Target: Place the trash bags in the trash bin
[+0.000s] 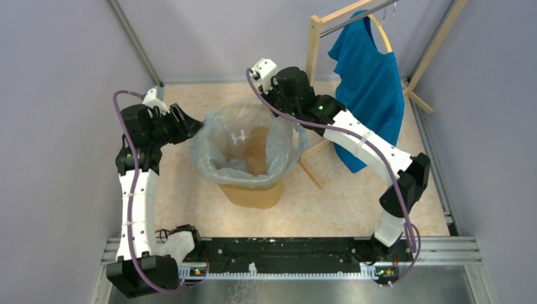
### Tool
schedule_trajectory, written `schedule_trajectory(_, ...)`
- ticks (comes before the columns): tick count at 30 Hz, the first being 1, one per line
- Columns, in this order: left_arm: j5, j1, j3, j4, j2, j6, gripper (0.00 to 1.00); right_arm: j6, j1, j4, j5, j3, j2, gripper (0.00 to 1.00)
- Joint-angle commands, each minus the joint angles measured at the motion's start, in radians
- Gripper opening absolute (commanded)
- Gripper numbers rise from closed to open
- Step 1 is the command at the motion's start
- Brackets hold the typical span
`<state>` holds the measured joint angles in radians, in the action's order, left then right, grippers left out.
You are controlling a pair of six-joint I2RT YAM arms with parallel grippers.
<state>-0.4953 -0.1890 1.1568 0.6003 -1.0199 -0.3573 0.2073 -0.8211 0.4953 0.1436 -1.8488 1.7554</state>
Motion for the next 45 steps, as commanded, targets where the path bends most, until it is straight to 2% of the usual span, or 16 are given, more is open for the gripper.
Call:
schedule_trajectory(1, -0.042, 0.0, -0.016, -0.108, 0.0, -0.026, 0.45, -0.024, 0.008, -0.023, -0.016, -0.046, 0.006, 0.03)
schedule_trajectory(3, -0.047, 0.0, -0.027, -0.139, -0.01, -0.038, 0.36, -0.036, 0.008, -0.019, -0.007, -0.055, 0.007, 0.08)
schedule_trajectory(5, -0.08, -0.001, -0.038, -0.174, -0.028, -0.043, 0.24, -0.053, 0.008, -0.006, 0.012, -0.072, 0.008, 0.18)
schedule_trajectory(10, -0.115, -0.001, -0.058, -0.208, -0.077, -0.065, 0.02, -0.143, 0.008, 0.126, 0.061, -0.161, -0.013, 0.39)
schedule_trajectory(14, -0.11, 0.0, -0.078, -0.228, -0.078, -0.066, 0.0, -0.24, 0.008, 0.17, 0.007, -0.123, -0.11, 0.55)
schedule_trajectory(17, -0.118, 0.0, -0.088, -0.231, -0.076, -0.069, 0.0, -0.319, 0.008, 0.14, -0.004, 0.029, -0.228, 0.66)
schedule_trajectory(19, -0.117, 0.0, -0.092, -0.228, -0.065, -0.068, 0.0, -0.375, 0.009, 0.09, -0.02, 0.158, -0.334, 0.7)
schedule_trajectory(20, -0.107, -0.002, -0.087, -0.214, -0.056, -0.063, 0.01, -0.403, 0.01, 0.065, -0.028, 0.221, -0.372, 0.71)
schedule_trajectory(21, -0.087, -0.002, -0.065, -0.184, -0.046, -0.054, 0.1, -0.428, 0.014, 0.046, -0.035, 0.272, -0.408, 0.72)
schedule_trajectory(26, 0.123, -0.002, 0.059, -0.011, 0.045, 0.031, 0.63, -0.512, 0.064, 0.008, -0.092, 0.43, -0.51, 0.72)
schedule_trajectory(30, 0.247, -0.002, 0.058, 0.045, 0.138, 0.043, 0.82, -0.488, 0.071, -0.016, -0.151, 0.435, -0.514, 0.74)
schedule_trajectory(34, 0.241, -0.001, -0.033, 0.056, 0.201, 0.025, 0.86, -0.449, 0.072, 0.008, -0.214, 0.364, -0.451, 0.75)
schedule_trajectory(41, 0.247, 0.004, -0.093, 0.099, 0.217, 0.073, 0.8, -0.351, 0.071, 0.06, -0.384, 0.251, -0.372, 0.8)
schedule_trajectory(45, 0.151, 0.005, -0.111, 0.087, 0.187, 0.048, 0.82, -0.291, 0.07, 0.081, -0.473, 0.231, -0.362, 0.85)
